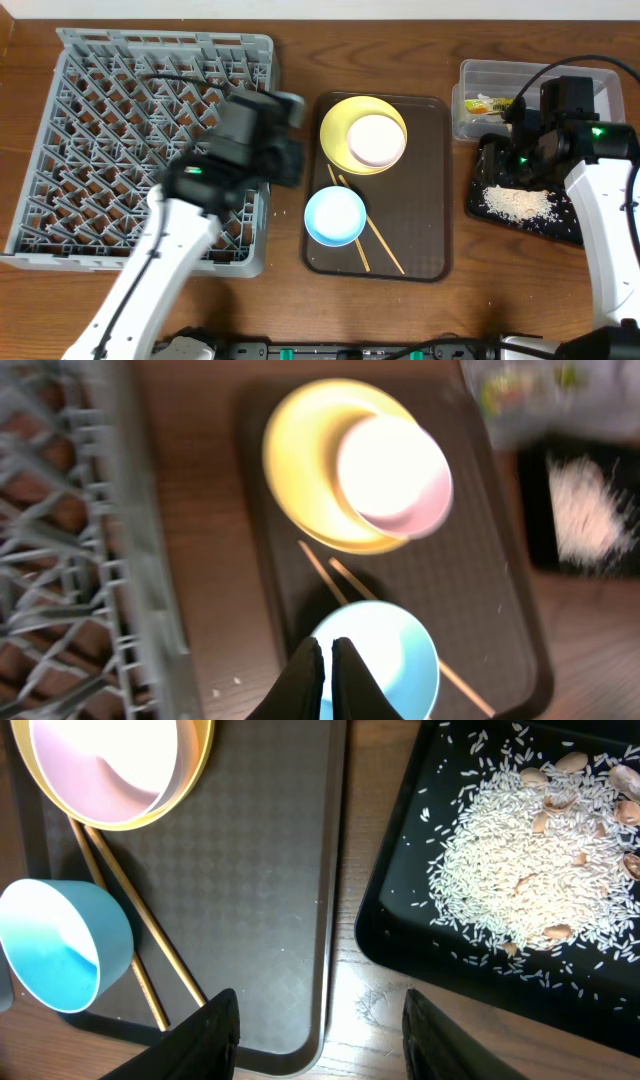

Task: Sort waste into correct bins and load items into the dishwasher
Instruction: 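Reach the left gripper to the light-blue cup and grasp it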

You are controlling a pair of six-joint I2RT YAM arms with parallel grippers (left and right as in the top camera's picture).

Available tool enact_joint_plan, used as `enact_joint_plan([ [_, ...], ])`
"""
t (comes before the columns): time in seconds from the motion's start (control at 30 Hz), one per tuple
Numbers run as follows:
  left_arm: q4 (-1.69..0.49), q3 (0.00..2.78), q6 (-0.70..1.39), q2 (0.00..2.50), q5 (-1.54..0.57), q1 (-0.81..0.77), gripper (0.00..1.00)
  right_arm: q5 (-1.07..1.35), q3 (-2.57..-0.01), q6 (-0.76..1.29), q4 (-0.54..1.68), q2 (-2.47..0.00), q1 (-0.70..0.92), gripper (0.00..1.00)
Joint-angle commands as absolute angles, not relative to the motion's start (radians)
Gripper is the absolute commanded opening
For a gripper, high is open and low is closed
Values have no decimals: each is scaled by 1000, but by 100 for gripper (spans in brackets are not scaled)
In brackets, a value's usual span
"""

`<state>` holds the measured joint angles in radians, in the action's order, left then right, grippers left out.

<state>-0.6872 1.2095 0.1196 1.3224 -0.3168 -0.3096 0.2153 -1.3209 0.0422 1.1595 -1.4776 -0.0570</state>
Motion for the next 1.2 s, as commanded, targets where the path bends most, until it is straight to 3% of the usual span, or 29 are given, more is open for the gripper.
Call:
enact_joint_plan([
  [0.0, -705, 1221, 86, 1319, -541, -192, 8, 213, -1325, 51, 1162, -1464, -60, 50],
  [0.2, -760, 1196, 88, 1340, -499, -257, 14, 213, -1325, 51, 1161, -1464, -60, 50],
  [0.4, -803, 1192, 186, 1409, -164, -497, 31, 213, -1325, 51, 1164, -1464, -60, 50],
  [0.57, -778, 1192, 270, 1520, 13, -696, 35, 210, -1325, 51, 1165, -1464, -60, 50],
  [0.87, -691, 1192, 279, 1782, 20, -866, 41, 210, -1325, 51, 1169, -1464, -60, 51],
  [0.97, -682, 1192, 279, 1853, 47, -869, 41, 210, -1325, 51, 1171, -1464, -60, 51],
  [1.07, -682, 1192, 279, 1874, 101, -870, 32, 210, -1325, 51, 1171, -1464, -60, 51],
  [1.17, -682, 1192, 279, 1876, 166, -869, 9, 210, -1325, 51, 1171, -1464, -60, 51],
])
